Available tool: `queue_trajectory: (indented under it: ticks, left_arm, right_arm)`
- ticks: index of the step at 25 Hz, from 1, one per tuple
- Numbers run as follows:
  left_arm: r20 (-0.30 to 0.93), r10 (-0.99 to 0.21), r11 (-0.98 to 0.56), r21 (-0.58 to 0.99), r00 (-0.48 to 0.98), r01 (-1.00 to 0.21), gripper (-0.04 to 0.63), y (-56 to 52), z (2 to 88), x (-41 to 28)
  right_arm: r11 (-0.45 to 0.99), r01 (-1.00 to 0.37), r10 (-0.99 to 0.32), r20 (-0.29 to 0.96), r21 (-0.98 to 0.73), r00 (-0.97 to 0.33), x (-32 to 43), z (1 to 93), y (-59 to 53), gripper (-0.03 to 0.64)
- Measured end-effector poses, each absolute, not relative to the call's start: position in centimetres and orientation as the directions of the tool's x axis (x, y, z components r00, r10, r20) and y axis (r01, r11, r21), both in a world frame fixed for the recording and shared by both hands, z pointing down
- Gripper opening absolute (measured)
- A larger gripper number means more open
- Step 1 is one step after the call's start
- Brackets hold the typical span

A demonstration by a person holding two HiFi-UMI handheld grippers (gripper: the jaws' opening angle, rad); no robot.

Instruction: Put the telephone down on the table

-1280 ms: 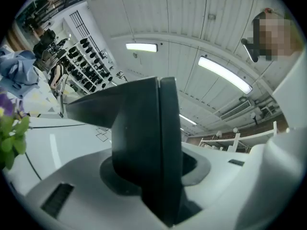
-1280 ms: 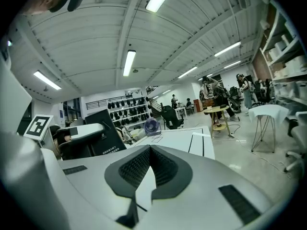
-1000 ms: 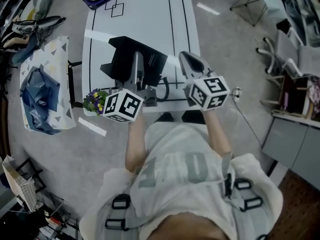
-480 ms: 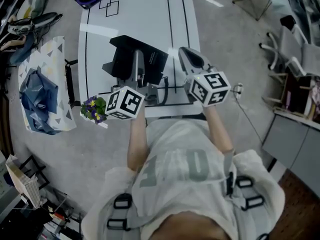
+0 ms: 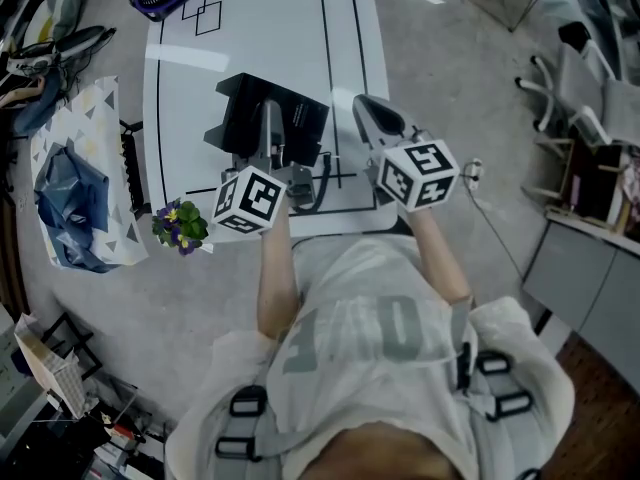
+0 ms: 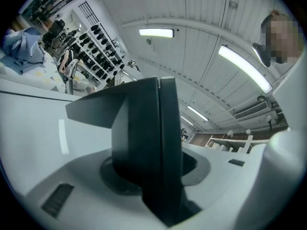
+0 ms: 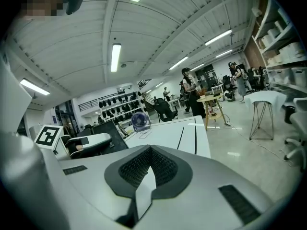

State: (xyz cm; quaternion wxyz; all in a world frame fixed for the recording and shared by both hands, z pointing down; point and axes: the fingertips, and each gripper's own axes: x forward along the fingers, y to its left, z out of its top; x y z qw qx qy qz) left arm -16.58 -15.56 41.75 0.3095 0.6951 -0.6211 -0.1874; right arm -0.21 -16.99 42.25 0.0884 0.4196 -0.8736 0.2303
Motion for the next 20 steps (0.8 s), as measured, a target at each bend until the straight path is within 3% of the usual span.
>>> queue_trajectory:
  ticks: [20]
  left_arm:
    - [0.237,-0.952,0.050,0.744,0.193,-0.666,0.169,-19.9,47.7,-14.0]
  right_arm:
    - [0.492,-0.795,-0.671,0.427,-0.354,-0.606,3.3,45.3,-18.1,0.008]
